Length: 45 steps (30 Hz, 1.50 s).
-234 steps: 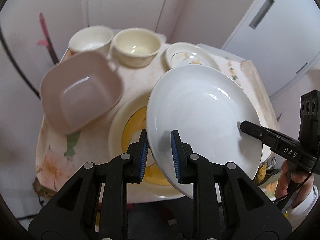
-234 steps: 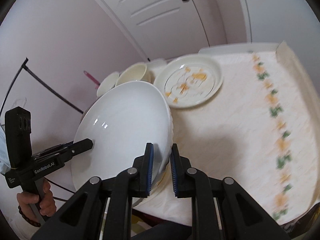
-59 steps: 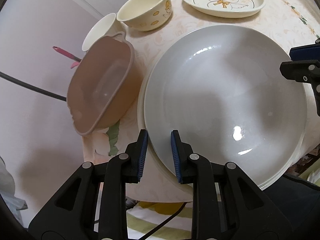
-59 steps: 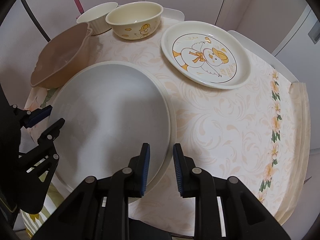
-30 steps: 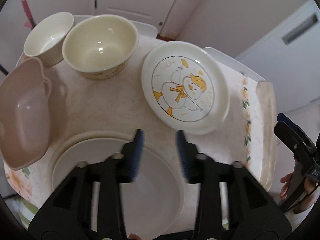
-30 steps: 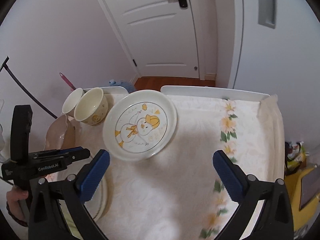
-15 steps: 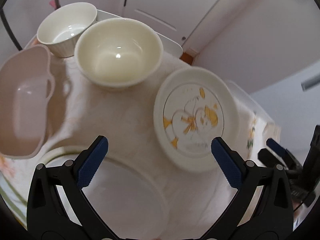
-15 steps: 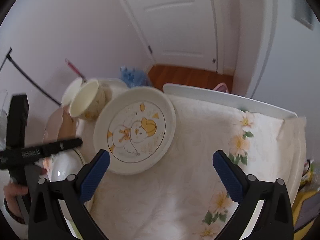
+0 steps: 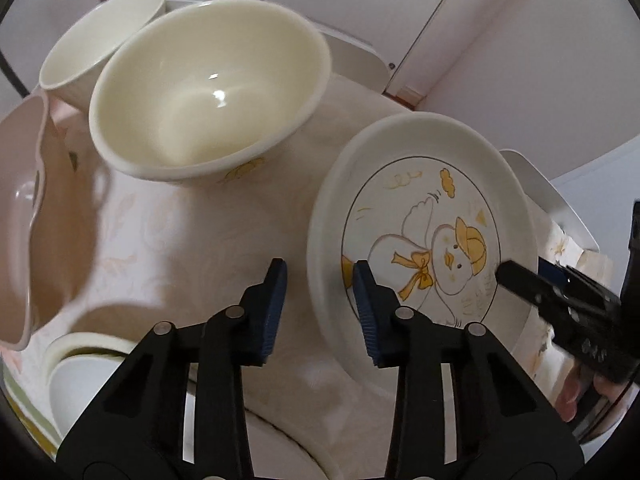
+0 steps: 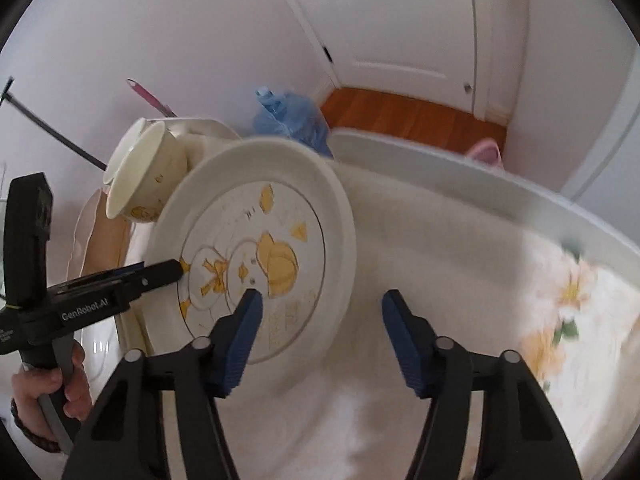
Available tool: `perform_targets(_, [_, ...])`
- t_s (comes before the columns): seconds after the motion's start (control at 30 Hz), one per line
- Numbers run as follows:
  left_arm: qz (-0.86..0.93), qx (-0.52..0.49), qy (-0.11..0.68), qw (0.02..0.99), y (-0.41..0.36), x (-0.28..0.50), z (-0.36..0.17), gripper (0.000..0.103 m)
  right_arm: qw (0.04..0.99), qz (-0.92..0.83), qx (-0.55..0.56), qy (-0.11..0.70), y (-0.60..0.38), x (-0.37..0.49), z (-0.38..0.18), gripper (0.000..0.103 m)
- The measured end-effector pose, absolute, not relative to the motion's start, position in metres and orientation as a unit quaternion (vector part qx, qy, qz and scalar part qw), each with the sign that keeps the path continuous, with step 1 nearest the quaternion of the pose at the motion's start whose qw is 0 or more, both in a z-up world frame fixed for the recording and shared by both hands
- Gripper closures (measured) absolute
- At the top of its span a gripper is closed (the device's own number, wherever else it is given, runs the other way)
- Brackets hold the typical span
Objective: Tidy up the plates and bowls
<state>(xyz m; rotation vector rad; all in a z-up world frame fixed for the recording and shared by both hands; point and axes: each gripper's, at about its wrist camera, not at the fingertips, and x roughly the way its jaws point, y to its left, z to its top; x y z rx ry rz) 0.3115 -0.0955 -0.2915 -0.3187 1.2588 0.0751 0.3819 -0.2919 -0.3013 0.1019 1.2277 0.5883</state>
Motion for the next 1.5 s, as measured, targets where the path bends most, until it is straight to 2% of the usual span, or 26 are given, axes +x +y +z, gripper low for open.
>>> perform_targets(0.07, [0.024,-0.162,0.583,0.796,-0.098,0.313,-0.292,0.084,0.775,0.274,0.049,0.567,-0.292,0.385,-0.303,0.080])
perform_targets(0.2, [0.030,-0.157,0.583,0.796,-0.103,0.315,-0.291,0.084,0.777,0.271,0.050,0.566,-0.294,0.386,-0.306,0.089])
perform_targets(0.6, [0.033,-0.109,0.544,0.831,-0.126,0.288,-0.244,0.084,0.786,0.269,0.062,0.553,-0.300,0.356,-0.277,0.089])
perform_targets(1.03, [-0.024,-0.108,0.514,0.851,-0.090,0.234,-0.188,0.084,0.820,0.226,0.064,0.522,-0.270,0.273,-0.213,0.089])
perform_targets(1.23, [-0.049,-0.104,0.517,0.848,-0.049,0.191,-0.178,0.084,0.828,0.211,0.071,0.514,-0.247,0.235,-0.203,0.089])
perform_targets(1.5, [-0.069,-0.086,0.539,0.835,-0.014,0.169,-0.197,0.084,0.826,0.188,0.088,0.525,-0.211,0.199,-0.223,0.090])
